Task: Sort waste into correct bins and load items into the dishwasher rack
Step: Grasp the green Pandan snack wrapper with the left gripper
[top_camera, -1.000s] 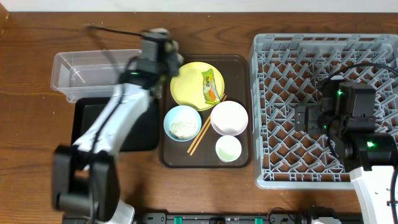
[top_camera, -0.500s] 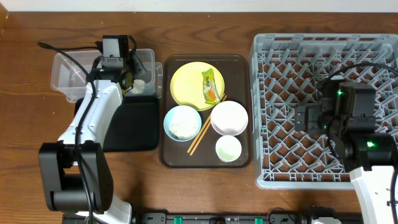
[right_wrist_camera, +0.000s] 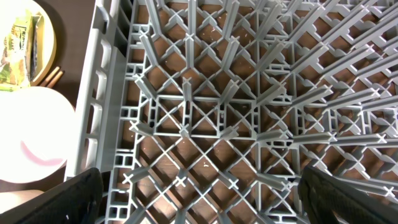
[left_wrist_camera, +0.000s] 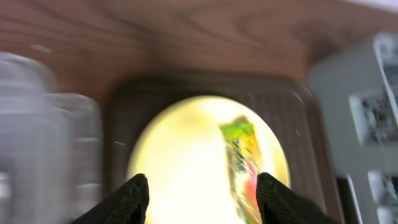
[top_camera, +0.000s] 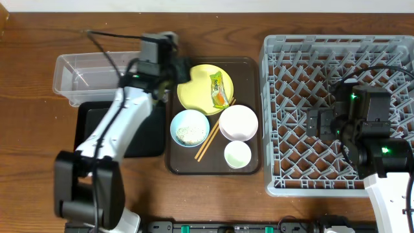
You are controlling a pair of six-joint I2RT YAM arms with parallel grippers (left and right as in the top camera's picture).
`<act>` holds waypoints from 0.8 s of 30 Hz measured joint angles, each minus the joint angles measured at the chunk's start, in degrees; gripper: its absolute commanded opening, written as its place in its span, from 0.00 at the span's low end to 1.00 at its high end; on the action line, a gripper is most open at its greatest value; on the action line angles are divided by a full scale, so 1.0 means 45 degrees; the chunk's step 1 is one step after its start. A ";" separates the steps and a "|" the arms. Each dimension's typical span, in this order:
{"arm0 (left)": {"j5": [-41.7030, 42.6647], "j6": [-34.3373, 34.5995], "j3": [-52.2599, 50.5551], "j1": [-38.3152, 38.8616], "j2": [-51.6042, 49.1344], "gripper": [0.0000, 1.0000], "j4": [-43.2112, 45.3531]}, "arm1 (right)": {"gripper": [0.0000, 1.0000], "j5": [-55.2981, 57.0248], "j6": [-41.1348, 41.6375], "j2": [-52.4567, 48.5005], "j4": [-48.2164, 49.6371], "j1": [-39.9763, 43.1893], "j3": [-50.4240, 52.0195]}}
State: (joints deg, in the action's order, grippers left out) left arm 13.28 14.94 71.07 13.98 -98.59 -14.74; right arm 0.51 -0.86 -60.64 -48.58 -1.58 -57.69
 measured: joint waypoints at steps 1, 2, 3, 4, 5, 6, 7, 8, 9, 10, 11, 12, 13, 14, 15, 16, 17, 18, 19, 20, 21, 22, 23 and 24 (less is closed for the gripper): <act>0.0058 -0.0015 0.0000 0.0214 -0.0223 0.58 0.0010 | 0.99 0.0000 0.0000 0.0000 0.0000 0.0000 0.0000; 0.0092 -0.0044 0.0000 0.0408 -0.0476 0.58 0.0039 | 0.99 0.0000 0.0000 0.0000 0.0000 0.0000 0.0000; 0.0121 -0.0049 0.0000 0.0607 -0.0767 0.58 0.0068 | 0.99 0.0000 0.0000 0.0000 0.0000 0.0000 0.0000; 0.0131 -0.0049 0.0000 0.0782 -0.1054 0.58 0.0102 | 0.98 0.0000 0.0000 0.0000 0.0000 0.0000 0.0000; 0.0136 -0.0049 0.0000 0.0971 -0.1394 0.58 0.0170 | 0.99 0.0000 0.0000 0.0000 0.0000 0.0000 0.0000; 0.0170 -0.0053 0.0000 0.1132 -0.1681 0.58 0.0262 | 0.99 0.0000 0.0000 0.0000 0.0000 0.0000 0.0000; 0.0185 -0.0053 0.0000 0.1248 -0.1899 0.58 0.0325 | 0.99 0.0000 0.0000 0.0000 0.0000 0.0000 0.0000; 0.0219 -0.0053 0.0000 0.1379 -0.2137 0.58 0.0403 | 0.99 0.0000 0.0000 0.0000 0.0000 0.0000 0.0000; 0.0228 -0.0053 0.0000 0.1506 -0.2375 0.58 0.0491 | 0.99 0.0000 0.0000 0.0000 0.0000 0.0000 0.0000; 0.0233 -0.0053 0.0000 0.1613 -0.2555 0.58 0.0573 | 0.99 0.0000 0.0000 0.0000 0.0000 0.0000 0.0000; 0.0248 -0.0053 0.0000 0.1695 -0.2696 0.57 0.0656 | 0.99 0.0000 0.0000 0.0000 0.0000 0.0000 0.0000; 0.0267 -0.0053 0.0000 0.1778 -0.2841 0.58 0.0724 | 0.99 0.0000 0.0000 0.0000 0.0000 0.0000 0.0000; 0.0272 -0.0053 0.0000 0.1855 -0.2977 0.56 0.0758 | 0.99 0.0000 0.0000 0.0000 0.0000 0.0000 0.0000; 0.0296 -0.0053 0.0000 0.1933 -0.3133 0.54 0.0792 | 0.99 0.0000 0.0000 0.0000 0.0000 0.0000 0.0000; 0.0316 -0.0053 0.0000 0.1982 -0.3264 0.51 0.0826 | 0.99 0.0000 0.0000 0.0000 0.0000 0.0000 0.0000; 0.0306 -0.0034 0.0000 0.2025 -0.3390 0.47 0.0850 | 0.99 0.0005 0.0000 0.0000 0.0000 0.0000 0.0000; 0.0316 -0.0049 0.0000 0.2084 -0.3551 0.43 0.0865 | 0.99 0.0000 0.0000 0.0000 0.0000 0.0000 0.0000; 0.0316 -0.0049 0.0000 0.2118 -0.3682 0.38 0.0860 | 0.99 0.0000 0.0000 0.0000 0.0000 0.0000 0.0000; 0.0321 -0.0097 0.0000 0.2166 -0.3774 0.30 0.0942 | 0.99 0.0000 0.0000 0.0000 0.0000 0.0000 0.0000; 0.0325 -0.0083 0.0010 0.2186 -0.3784 0.22 0.0991 | 0.99 0.0000 0.0000 0.0000 0.0000 0.0000 0.0000; 0.0311 -0.0049 0.0010 0.2186 -0.3789 0.15 0.0981 | 0.99 0.0005 0.0000 0.0000 0.0000 0.0000 0.0000; 0.0311 -0.0034 0.0010 0.2195 -0.3803 0.08 0.0971 | 0.99 0.0000 0.0000 0.0000 0.0000 0.0000 0.0000; 0.0311 -0.0068 0.0010 0.2205 -0.3827 0.06 0.0986 | 0.99 0.0000 0.0000 0.0000 0.0000 0.0000 0.0000; 0.0311 -0.0117 0.0010 0.2205 -0.3837 0.06 0.0996 | 0.99 0.0000 0.0000 0.0000 0.0000 0.0000 0.0000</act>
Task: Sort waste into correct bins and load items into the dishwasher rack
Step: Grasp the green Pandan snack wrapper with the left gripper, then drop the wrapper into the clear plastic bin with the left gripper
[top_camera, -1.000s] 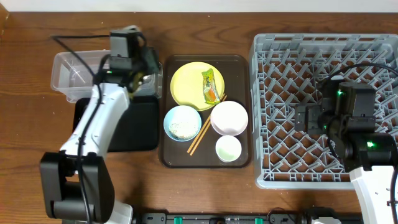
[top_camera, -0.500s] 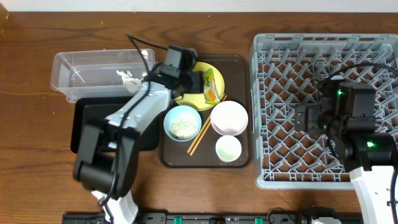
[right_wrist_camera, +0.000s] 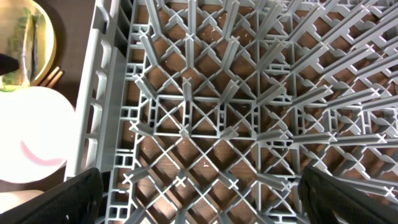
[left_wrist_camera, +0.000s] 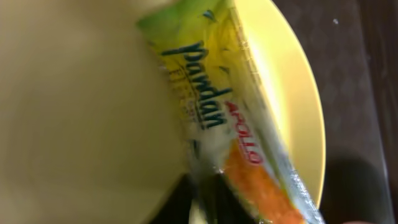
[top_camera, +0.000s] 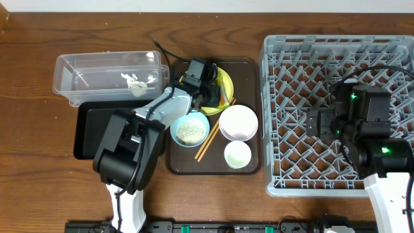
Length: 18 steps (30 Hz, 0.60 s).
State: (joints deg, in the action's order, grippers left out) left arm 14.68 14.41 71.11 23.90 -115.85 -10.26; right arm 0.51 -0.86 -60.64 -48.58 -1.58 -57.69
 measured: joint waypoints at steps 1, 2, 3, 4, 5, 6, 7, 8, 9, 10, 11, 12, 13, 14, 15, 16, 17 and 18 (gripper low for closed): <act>0.0010 -0.0024 0.0000 -0.0010 0.0000 0.06 0.0010 | 0.99 0.0000 0.0000 0.0000 0.0000 0.0000 0.0000; 0.0005 -0.0024 0.0000 -0.0029 0.0005 0.06 0.0024 | 0.99 0.0000 0.0000 0.0000 0.0000 0.0000 0.0000; 0.0010 -0.0024 0.0000 -0.0053 0.0015 0.06 0.0034 | 0.99 0.0000 0.0000 0.0000 0.0000 0.0000 0.0000; 0.0010 -0.0019 0.0000 -0.0112 0.0034 0.06 0.0024 | 0.99 0.0000 0.0000 0.0000 0.0000 0.0000 0.0000; 0.0010 -0.0019 0.0000 -0.0204 0.0083 0.06 0.0015 | 0.99 0.0000 0.0000 0.0000 0.0005 0.0000 0.0000; 0.0010 -0.0019 0.0000 -0.0306 0.0146 0.06 0.0015 | 0.99 0.0000 0.0000 0.0000 0.0005 0.0000 0.0000; 0.0010 -0.0015 0.0000 -0.0452 0.0296 0.06 -0.0010 | 0.99 0.0000 0.0000 0.0000 0.0005 0.0000 0.0000; 0.0000 0.0005 -0.0005 -0.0646 0.0549 0.06 -0.0053 | 0.99 0.0000 0.0000 0.0000 0.0005 0.0000 0.0000; -0.0005 0.0049 -0.0010 -0.0826 0.0806 0.06 -0.0087 | 0.99 0.0000 0.0000 0.0000 0.0000 0.0000 0.0000; -0.0010 0.0078 -0.0010 -0.1064 0.1171 0.06 -0.0146 | 0.99 0.0000 0.0000 0.0000 0.0000 0.0000 0.0000; -0.0039 0.0102 -0.0010 -0.1287 0.1549 0.06 -0.0228 | 0.99 0.0005 0.0000 0.0000 0.0000 0.0000 0.0000; -0.0131 0.0175 -0.0010 -0.1554 0.2016 0.06 -0.0340 | 0.99 0.0005 0.0000 0.0000 0.0005 0.0000 0.0000; -0.0311 0.0277 -0.0010 -0.1889 0.2599 0.06 -0.0461 | 0.99 0.0005 0.0000 0.0000 0.0005 0.0000 0.0000; -0.0466 0.0418 -0.0010 -0.2157 0.3036 0.06 -0.0573 | 0.99 0.0005 0.0000 0.0000 0.0005 0.0000 0.0000; -0.0699 0.0549 -0.0010 -0.2482 0.3526 0.06 -0.0680 | 0.99 0.0005 0.0000 0.0000 0.0005 0.0000 0.0000; -0.0937 0.0738 -0.0010 -0.2803 0.3959 0.07 -0.0763 | 0.99 0.0005 0.0000 0.0000 0.0005 0.0000 0.0000; -0.1171 0.0894 -0.0005 -0.3128 0.4333 0.06 -0.0855 | 0.99 0.0005 0.0000 0.0000 0.0005 0.0000 0.0000; -0.1462 0.1146 -0.0005 -0.3502 0.4682 0.06 -0.0981 | 0.99 0.0005 0.0000 0.0000 0.0005 0.0000 0.0000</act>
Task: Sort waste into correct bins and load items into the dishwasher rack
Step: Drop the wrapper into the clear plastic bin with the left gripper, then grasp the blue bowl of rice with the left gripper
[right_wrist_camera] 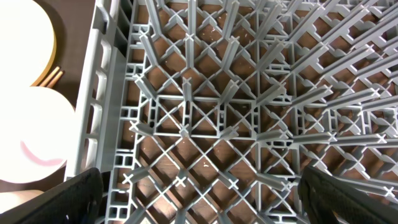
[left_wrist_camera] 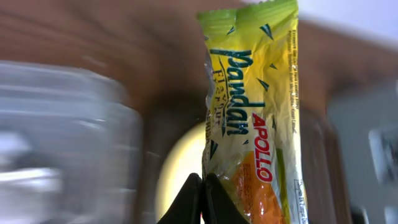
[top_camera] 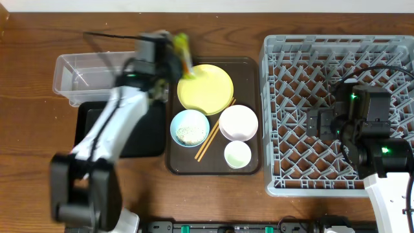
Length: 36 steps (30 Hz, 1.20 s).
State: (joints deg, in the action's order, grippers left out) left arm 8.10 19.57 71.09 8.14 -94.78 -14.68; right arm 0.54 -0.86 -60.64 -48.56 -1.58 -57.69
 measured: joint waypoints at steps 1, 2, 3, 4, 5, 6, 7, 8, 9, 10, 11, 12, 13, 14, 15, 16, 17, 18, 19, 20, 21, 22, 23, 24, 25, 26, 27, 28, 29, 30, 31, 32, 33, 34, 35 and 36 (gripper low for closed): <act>-0.0243 0.0199 0.0000 -0.0282 0.0219 0.06 -0.0126 | 0.99 0.0000 0.0000 0.0000 0.0000 0.0000 0.0000; -0.0534 0.0437 0.0000 -0.0583 0.0403 0.06 -0.0267 | 0.99 0.0000 0.0000 0.0000 0.0000 0.0000 0.0000; -0.0811 0.0821 0.0015 -0.0913 0.0510 0.06 -0.0447 | 0.99 0.0000 0.0000 0.0000 0.0000 0.0000 0.0000; -0.1005 0.1214 0.0015 -0.1195 0.0544 0.06 -0.0699 | 0.99 0.0000 0.0000 0.0000 0.0000 0.0000 0.0000; -0.1224 0.1739 0.0019 -0.1515 0.0534 0.06 -0.0976 | 0.99 0.0000 0.0000 0.0000 0.0000 0.0000 0.0000; -0.1326 0.2113 0.0015 -0.1734 0.0491 0.09 -0.1156 | 0.99 0.0000 0.0000 0.0000 0.0005 0.0000 0.0000; -0.1462 0.2657 0.0015 -0.2001 0.0403 0.16 -0.1331 | 0.99 0.0000 0.0000 0.0000 0.0000 0.0000 0.0000; -0.1579 0.3007 0.0015 -0.2195 0.0321 0.22 -0.1418 | 0.99 0.0000 0.0000 0.0000 0.0000 0.0000 0.0000; -0.1617 0.3322 0.0015 -0.2346 0.0248 0.26 -0.1457 | 0.99 0.0000 0.0000 0.0000 0.0000 0.0000 0.0000; -0.1681 0.3682 0.0015 -0.2472 0.0141 0.28 -0.1486 | 0.99 -0.0005 0.0000 0.0000 0.0005 0.0000 0.0000; -0.1744 0.3988 0.0015 -0.2560 0.0044 0.34 -0.1530 | 0.99 0.0000 0.0000 0.0000 0.0000 0.0000 0.0000; -0.1807 0.4206 0.0015 -0.2599 -0.0058 0.44 -0.1579 | 0.99 0.0000 0.0000 0.0000 0.0000 0.0000 0.0000; -0.1807 0.4318 0.0015 -0.2613 -0.0112 0.46 -0.1608 | 0.99 -0.0005 0.0000 0.0000 0.0000 0.0000 0.0000; -0.1831 0.4454 0.0015 -0.2608 -0.0160 0.46 -0.1622 | 0.99 0.0000 0.0000 0.0000 0.0000 0.0000 0.0000; -0.1836 0.4532 0.0015 -0.2608 -0.0185 0.46 -0.1647 | 0.99 0.0000 0.0000 0.0000 0.0000 0.0000 0.0000; -0.1836 0.4556 0.0015 -0.2608 -0.0185 0.46 -0.1651 | 0.99 0.0000 0.0000 0.0000 0.0000 0.0000 0.0000; -0.1831 0.4556 0.0015 -0.2608 -0.0165 0.46 -0.1656 | 0.99 0.0000 0.0000 0.0000 0.0000 0.0000 0.0000; -0.1802 0.4532 0.0015 -0.2608 -0.0121 0.46 -0.1695 | 0.99 0.0000 0.0000 0.0000 0.0000 0.0000 0.0000; -0.1753 0.4430 0.0015 -0.2589 -0.0053 0.46 -0.1802 | 0.99 0.0000 0.0000 0.0000 0.0000 0.0000 0.0000; -0.1710 0.4313 0.0015 -0.2569 0.0024 0.46 -0.1914 | 0.99 -0.0005 0.0000 0.0000 0.0000 0.0000 0.0000; -0.1637 0.4163 0.0015 -0.2535 0.0141 0.46 -0.2040 | 0.99 0.0000 0.0000 0.0000 -0.0005 0.0000 0.0000; -0.1549 0.3959 0.0015 -0.2472 0.0296 0.46 -0.2186 | 0.99 0.0000 0.0000 0.0000 0.0000 0.0000 0.0000; -0.1496 0.3677 0.0015 -0.2356 0.0495 0.46 -0.2356 | 0.99 0.0000 0.0000 0.0000 -0.0005 0.0000 0.0000; -0.1443 0.3327 0.0015 -0.2186 0.0724 0.46 -0.2584 | 0.99 0.0000 0.0000 0.0000 0.0000 0.0000 0.0000; -0.1394 0.2973 0.0015 -0.1967 0.0976 0.46 -0.2846 | 0.99 0.0000 0.0000 0.0000 -0.0005 0.0000 0.0000; -0.1311 0.2599 0.0015 -0.1690 0.1229 0.45 -0.3143 | 0.99 -0.0005 0.0000 0.0000 -0.0005 0.0000 0.0000; -0.1239 0.2210 0.0019 -0.1326 0.1481 0.46 -0.3502 | 0.99 0.0000 0.0000 0.0000 0.0000 0.0000 0.0000; -0.1200 0.1938 0.0019 -0.1054 0.1637 0.45 -0.3847 | 0.99 0.0000 0.0000 0.0000 -0.0005 0.0000 0.0000; -0.1166 0.1647 0.0019 -0.0636 0.1763 0.45 -0.4245 | 0.99 0.0000 0.0000 0.0000 -0.0005 0.0000 0.0000; -0.1122 0.1418 0.0019 -0.0257 0.1807 0.45 -0.4673 | 0.99 0.0005 0.0000 0.0000 0.0000 0.0000 -0.0005; -0.1112 0.1248 0.0019 0.0058 0.1802 0.45 -0.5003 | 0.99 0.0000 0.0000 0.0000 -0.0005 0.0000 -0.0005; -0.1064 0.1083 0.0019 0.0398 0.1749 0.41 -0.5328 | 0.99 0.0005 0.0000 0.0000 -0.0005 0.0000 -0.0005; -0.1069 0.0967 0.0019 0.0729 0.1681 0.41 -0.5625 | 0.99 0.0005 0.0000 0.0000 -0.0005 0.0000 -0.0005; -0.1015 0.0835 0.0019 0.1035 0.1598 0.41 -0.5858 | 0.99 0.0010 0.0000 0.0000 -0.0010 0.0000 -0.0005; -0.1020 0.0719 0.0019 0.1379 0.1501 0.41 -0.6033 | 0.99 0.0015 0.0000 0.0000 -0.0015 0.0000 -0.0005; -0.1005 0.0636 0.0019 0.1681 0.1399 0.41 -0.6154 | 0.99 0.0024 0.0000 0.0000 -0.0015 0.0000 -0.0005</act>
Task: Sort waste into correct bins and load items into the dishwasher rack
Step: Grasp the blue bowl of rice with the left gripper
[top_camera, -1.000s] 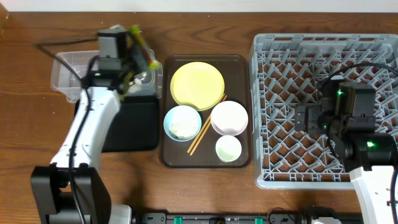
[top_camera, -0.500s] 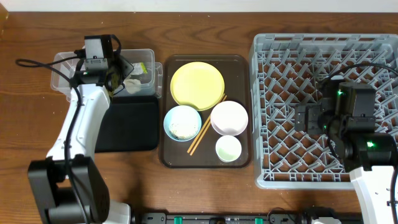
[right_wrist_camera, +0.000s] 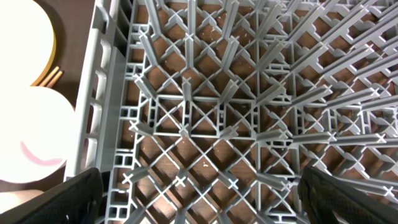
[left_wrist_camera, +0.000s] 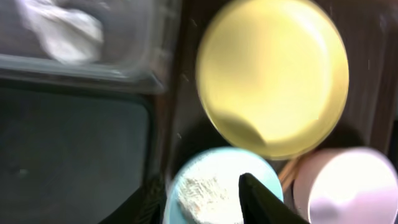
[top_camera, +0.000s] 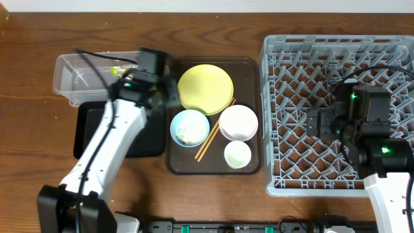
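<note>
The yellow-green snack wrapper (top_camera: 119,70) lies in the clear bin (top_camera: 71,83) beside a white crumpled tissue (left_wrist_camera: 62,28). The yellow plate (top_camera: 205,89) on the brown tray (top_camera: 249,65) is bare. My left gripper (left_wrist_camera: 202,202) is open and empty, just above the blue bowl of rice (left_wrist_camera: 214,193) at the tray's left side. Also on the tray are a white bowl (top_camera: 238,123), a small cup (top_camera: 237,154) and chopsticks (top_camera: 213,133). My right gripper (right_wrist_camera: 214,199) hangs open and empty over the grey dishwasher rack (top_camera: 336,48).
A black bin (top_camera: 97,145) sits in front of the clear bin, left of the tray. The rack's upright prongs (right_wrist_camera: 186,93) fill the right side of the table. The white bowl (right_wrist_camera: 28,146) shows just left of the rack's wall.
My left gripper held the wrapper up near the clear bin. The wrapper now lies in that bin, and the gripper is open and empty over the blue bowl. The right arm has not moved.
My left gripper was open above the yellow plate with the wrapper on it. Then it was down on the wrapper at the plate. Then it held the wrapper up beside the clear bin. Now the wrapper is in the bin and the plate is bare.
</note>
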You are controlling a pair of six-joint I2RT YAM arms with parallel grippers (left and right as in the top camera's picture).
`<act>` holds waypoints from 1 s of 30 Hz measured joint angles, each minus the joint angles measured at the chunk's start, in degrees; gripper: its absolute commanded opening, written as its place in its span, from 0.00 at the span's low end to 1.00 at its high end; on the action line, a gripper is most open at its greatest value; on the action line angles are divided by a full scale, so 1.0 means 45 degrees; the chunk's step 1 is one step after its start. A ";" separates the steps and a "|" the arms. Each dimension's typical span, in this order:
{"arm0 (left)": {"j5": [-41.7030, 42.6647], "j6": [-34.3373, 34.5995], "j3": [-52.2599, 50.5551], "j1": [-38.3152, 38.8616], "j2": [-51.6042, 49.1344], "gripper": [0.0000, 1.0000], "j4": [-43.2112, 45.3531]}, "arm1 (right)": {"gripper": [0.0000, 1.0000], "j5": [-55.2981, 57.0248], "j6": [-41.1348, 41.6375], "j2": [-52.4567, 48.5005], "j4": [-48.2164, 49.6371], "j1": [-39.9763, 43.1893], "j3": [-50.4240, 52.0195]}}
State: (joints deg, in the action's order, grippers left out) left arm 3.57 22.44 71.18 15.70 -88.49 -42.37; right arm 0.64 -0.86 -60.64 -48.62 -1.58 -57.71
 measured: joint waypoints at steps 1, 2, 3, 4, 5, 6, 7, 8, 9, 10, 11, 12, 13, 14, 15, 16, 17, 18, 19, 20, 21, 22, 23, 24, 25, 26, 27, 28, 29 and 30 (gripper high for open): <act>0.0005 -0.0034 0.0000 0.0287 -0.0102 0.41 -0.0073 | 0.99 0.0005 0.0000 0.0000 0.0000 0.0000 0.0000; 0.0024 -0.0078 0.0000 0.0636 -0.0243 0.41 -0.0136 | 0.99 0.0005 0.0000 0.0000 0.0000 0.0000 0.0000; 0.0034 -0.0097 0.0000 0.0937 -0.0369 0.41 -0.0170 | 0.99 0.0010 0.0000 0.0000 0.0000 0.0000 0.0000; 0.0034 -0.0102 0.0000 0.1171 -0.0481 0.41 -0.0170 | 0.99 0.0010 0.0000 0.0000 0.0000 0.0000 0.0000; 0.0039 -0.0107 0.0000 0.1447 -0.0636 0.41 -0.0165 | 0.99 0.0010 0.0000 0.0000 0.0005 0.0000 0.0000; 0.0044 -0.0107 0.0000 0.1705 -0.0792 0.41 -0.0165 | 0.99 0.0010 0.0000 0.0000 0.0000 0.0000 0.0000; 0.0063 -0.0117 0.0000 0.1953 -0.0967 0.41 -0.0170 | 0.99 0.0010 0.0000 0.0000 0.0000 0.0000 0.0000; 0.0073 -0.0146 0.0000 0.2176 -0.1141 0.41 -0.0165 | 0.99 0.0010 0.0000 0.0000 0.0000 0.0000 0.0000; 0.0073 -0.0155 0.0000 0.2404 -0.1350 0.41 -0.0165 | 0.99 0.0010 0.0000 0.0000 0.0000 0.0000 0.0000; 0.0078 -0.0175 0.0000 0.2569 -0.1520 0.41 -0.0165 | 0.99 0.0010 0.0000 0.0000 0.0000 0.0000 0.0000; 0.0073 -0.0194 0.0000 0.2739 -0.1695 0.41 -0.0160 | 0.99 0.0010 0.0000 0.0000 0.0005 0.0000 0.0000; 0.0078 -0.0204 0.0000 0.2919 -0.1923 0.41 -0.0146 | 0.99 0.0010 0.0000 0.0000 0.0000 0.0000 0.0000; 0.0078 -0.0209 0.0000 0.3084 -0.2152 0.41 -0.0136 | 0.99 0.0010 0.0000 0.0000 0.0000 0.0000 0.0000; 0.0083 -0.0243 0.0000 0.3245 -0.2409 0.41 -0.0102 | 0.99 0.0010 0.0000 0.0000 0.0000 0.0000 0.0000; 0.0078 -0.0257 0.0000 0.3351 -0.2594 0.41 -0.0039 | 0.99 0.0010 0.0000 0.0000 0.0000 0.0000 0.0000; 0.0078 -0.0287 0.0000 0.3487 -0.2851 0.41 0.0053 | 0.99 0.0010 0.0000 0.0000 0.0005 0.0000 0.0000; 0.0078 -0.0291 0.0000 0.3594 -0.3050 0.41 0.0112 | 0.99 0.0010 0.0000 0.0000 0.0000 0.0000 0.0000; 0.0078 -0.0291 0.0000 0.3672 -0.3206 0.41 0.0141 | 0.99 0.0010 0.0000 0.0000 0.0000 0.0000 0.0000; 0.0078 -0.0296 0.0000 0.3769 -0.3390 0.41 0.0155 | 0.99 0.0010 0.0000 0.0000 0.0000 0.0000 0.0000; 0.0078 -0.0296 0.0000 0.3832 -0.3512 0.41 0.0175 | 0.99 0.0010 0.0000 0.0000 0.0000 0.0000 0.0000; 0.0078 -0.0296 0.0000 0.3895 -0.3643 0.40 0.0185 | 0.99 0.0010 0.0000 0.0000 0.0000 0.0000 0.0000; 0.0078 -0.0291 0.0000 0.3959 -0.3779 0.37 0.0185 | 0.99 0.0010 0.0000 0.0000 0.0000 0.0000 0.0000; 0.0083 -0.0277 0.0000 0.3988 -0.3871 0.33 0.0185 | 0.99 0.0010 0.0000 0.0000 0.0000 0.0000 0.0000; 0.0078 -0.0287 0.0000 0.4007 -0.3968 0.30 0.0180 | 0.99 0.0010 0.0000 0.0000 0.0005 0.0000 0.0000; 0.0078 -0.0291 0.0000 0.4017 -0.4022 0.28 0.0185 | 0.99 0.0010 0.0000 0.0000 0.0000 0.0000 0.0000; 0.0078 -0.0321 0.0000 0.4017 -0.4080 0.28 0.0175 | 0.99 0.0010 0.0000 0.0000 0.0000 0.0000 0.0000; 0.0078 -0.0335 0.0000 0.4017 -0.4114 0.27 0.0175 | 0.99 0.0010 0.0000 0.0000 0.0000 0.0000 0.0000; 0.0073 -0.0340 0.0000 0.4017 -0.4133 0.25 0.0180 | 0.99 0.0010 0.0000 0.0000 0.0000 0.0000 0.0000; 0.0078 -0.0335 0.0000 0.4017 -0.4148 0.22 0.0175 | 0.99 0.0010 0.0000 0.0000 0.0000 0.0000 0.0000; 0.0078 -0.0321 0.0000 0.4017 -0.4148 0.20 0.0180 | 0.99 0.0010 0.0000 0.0000 0.0000 0.0000 0.0000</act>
State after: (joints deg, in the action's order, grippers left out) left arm 3.92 20.99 71.18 33.78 -107.15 -41.56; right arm 0.69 -0.86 -60.64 -48.62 -1.58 -57.71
